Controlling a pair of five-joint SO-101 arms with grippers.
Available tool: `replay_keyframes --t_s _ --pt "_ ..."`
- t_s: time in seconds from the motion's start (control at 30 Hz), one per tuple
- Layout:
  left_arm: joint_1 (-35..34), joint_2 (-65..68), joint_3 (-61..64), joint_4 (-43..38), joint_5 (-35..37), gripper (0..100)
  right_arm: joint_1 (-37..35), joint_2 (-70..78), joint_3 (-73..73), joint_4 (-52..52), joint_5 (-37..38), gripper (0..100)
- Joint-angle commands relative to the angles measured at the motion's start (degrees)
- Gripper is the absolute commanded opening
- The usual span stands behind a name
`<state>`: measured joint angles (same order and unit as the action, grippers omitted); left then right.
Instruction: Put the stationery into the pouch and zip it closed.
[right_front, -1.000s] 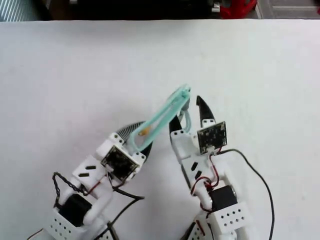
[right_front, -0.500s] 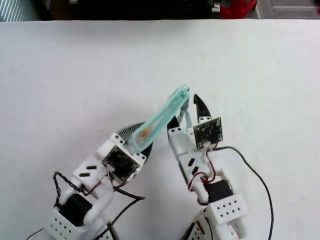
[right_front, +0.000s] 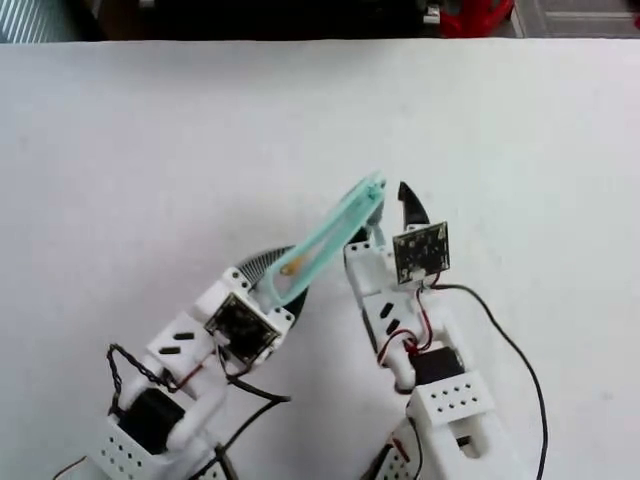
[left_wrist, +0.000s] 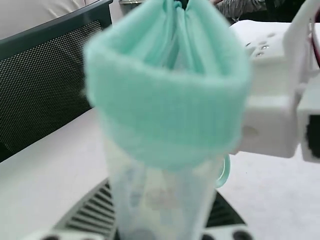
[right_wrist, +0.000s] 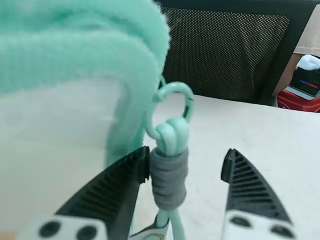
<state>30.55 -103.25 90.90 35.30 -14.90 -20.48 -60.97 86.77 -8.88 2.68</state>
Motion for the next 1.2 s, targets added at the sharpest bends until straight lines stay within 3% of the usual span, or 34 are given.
replay_keyframes --t_s 0.0,0.1,0.13,0.2,0.3,0.5,0.77,0.97,1.17 --pt "1.3 -1.2 -1.5 -0.1 0.2 2 0.8 0.2 -2.8 -1.3 0.6 17.6" --pt "1.3 -1.2 -1.4 -0.1 0.2 2 0.8 0.2 -2.8 -1.4 5.6 2.1" --pt "1.3 -1.2 -1.4 -0.1 0.2 2 0.8 0.2 -2.8 -1.4 6.9 1.3" --pt "1.3 -1.2 -1.4 -0.1 0.2 2 0.8 0.2 -2.8 -1.4 7.4 4.9" --pt "1.3 -1.2 -1.4 -0.1 0.2 2 1.5 0.2 -2.8 -2.9 7.8 1.8" --pt "1.3 -1.2 -1.4 -0.1 0.2 2 8.7 -0.4 -4.2 -6.0 7.3 1.9" --pt "1.3 -1.2 -1.2 -0.4 0.5 3 8.9 -2.5 -5.4 -5.5 7.3 1.9" --pt "0.9 -1.3 3.2 -5.2 5.2 12 7.5 -17.1 -8.9 9.2 7.3 1.9" --pt "0.9 -1.3 3.3 -5.4 6.3 13 3.7 -23.8 -17.0 20.6 7.7 1.9"
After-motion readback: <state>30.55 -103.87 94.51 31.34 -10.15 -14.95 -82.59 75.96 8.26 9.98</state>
